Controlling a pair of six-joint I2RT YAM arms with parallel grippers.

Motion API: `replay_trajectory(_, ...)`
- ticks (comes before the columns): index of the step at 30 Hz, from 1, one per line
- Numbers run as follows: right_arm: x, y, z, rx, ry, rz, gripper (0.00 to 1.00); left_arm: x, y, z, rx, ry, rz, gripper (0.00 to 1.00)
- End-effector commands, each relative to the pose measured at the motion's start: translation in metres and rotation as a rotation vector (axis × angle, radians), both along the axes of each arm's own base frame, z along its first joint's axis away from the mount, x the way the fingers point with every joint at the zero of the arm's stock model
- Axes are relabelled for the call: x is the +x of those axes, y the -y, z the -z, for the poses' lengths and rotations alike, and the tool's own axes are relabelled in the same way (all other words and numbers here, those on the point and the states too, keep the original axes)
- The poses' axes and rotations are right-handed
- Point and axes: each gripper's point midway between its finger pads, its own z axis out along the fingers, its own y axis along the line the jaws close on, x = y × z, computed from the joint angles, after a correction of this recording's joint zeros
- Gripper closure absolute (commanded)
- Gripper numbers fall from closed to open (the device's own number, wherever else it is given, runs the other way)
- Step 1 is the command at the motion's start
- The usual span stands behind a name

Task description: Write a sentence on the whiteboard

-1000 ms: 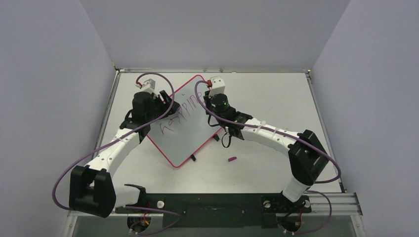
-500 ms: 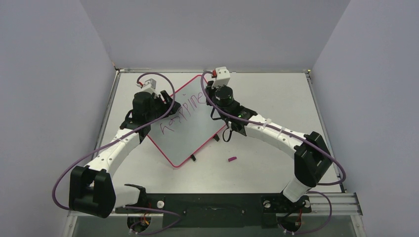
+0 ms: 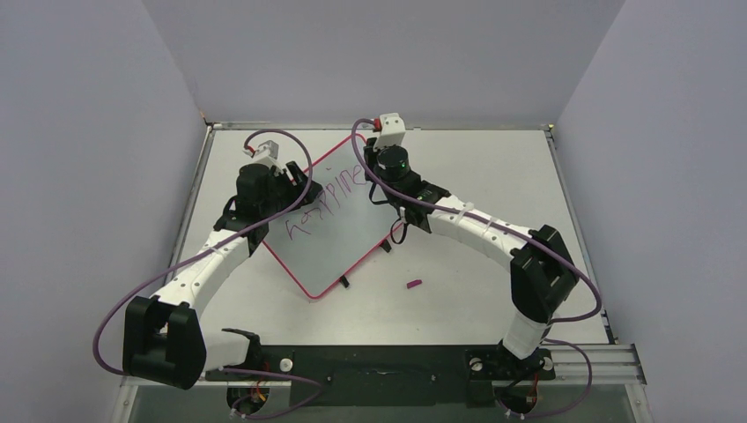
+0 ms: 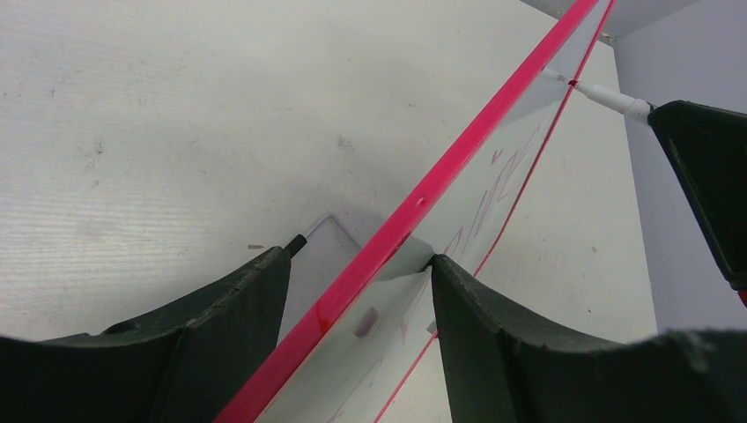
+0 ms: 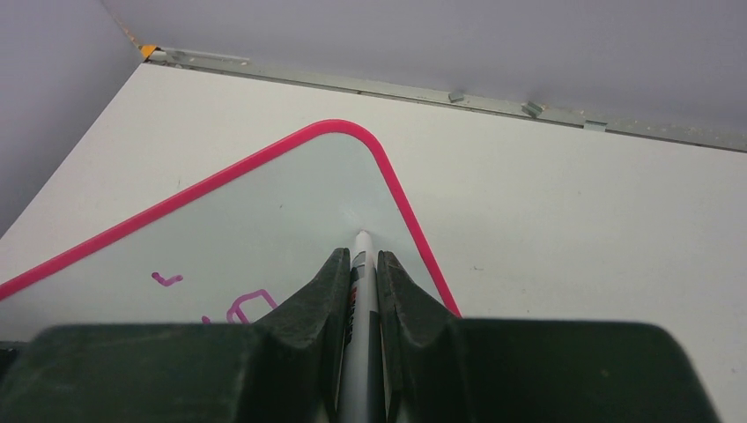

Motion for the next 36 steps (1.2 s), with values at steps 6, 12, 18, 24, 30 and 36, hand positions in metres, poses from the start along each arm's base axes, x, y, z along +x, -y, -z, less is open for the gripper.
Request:
replay_trajectory(6,0.007,-0.010,-0.012,0.039,0.016,-0.022,1.00,-0.005,0.008,0.010,0.049,0.021,0.051,0.54)
replay_trajectory(12,0.000,-0.018,-0.008,0.068,0.001,-0.061,1.00,-0.005,0.009,0.010,0.048,0.022,0.053,0.54)
replay_trajectory(18,-0.006,-0.022,0.002,0.065,-0.017,-0.076,1.00,-0.005,0.009,0.009,0.047,0.023,0.054,0.54)
replay_trajectory(24,-0.010,-0.018,0.014,0.058,-0.036,-0.069,1.00,-0.006,0.008,0.009,0.050,0.025,0.051,0.54)
replay_trajectory(30,-0.016,-0.011,0.025,0.057,-0.054,-0.059,1.00,-0.005,0.008,0.009,0.051,0.023,0.049,0.54)
replay_trajectory(36,-0.017,-0.003,0.029,0.048,-0.060,-0.033,1.00,-0.005,0.008,0.010,0.051,0.023,0.049,0.53)
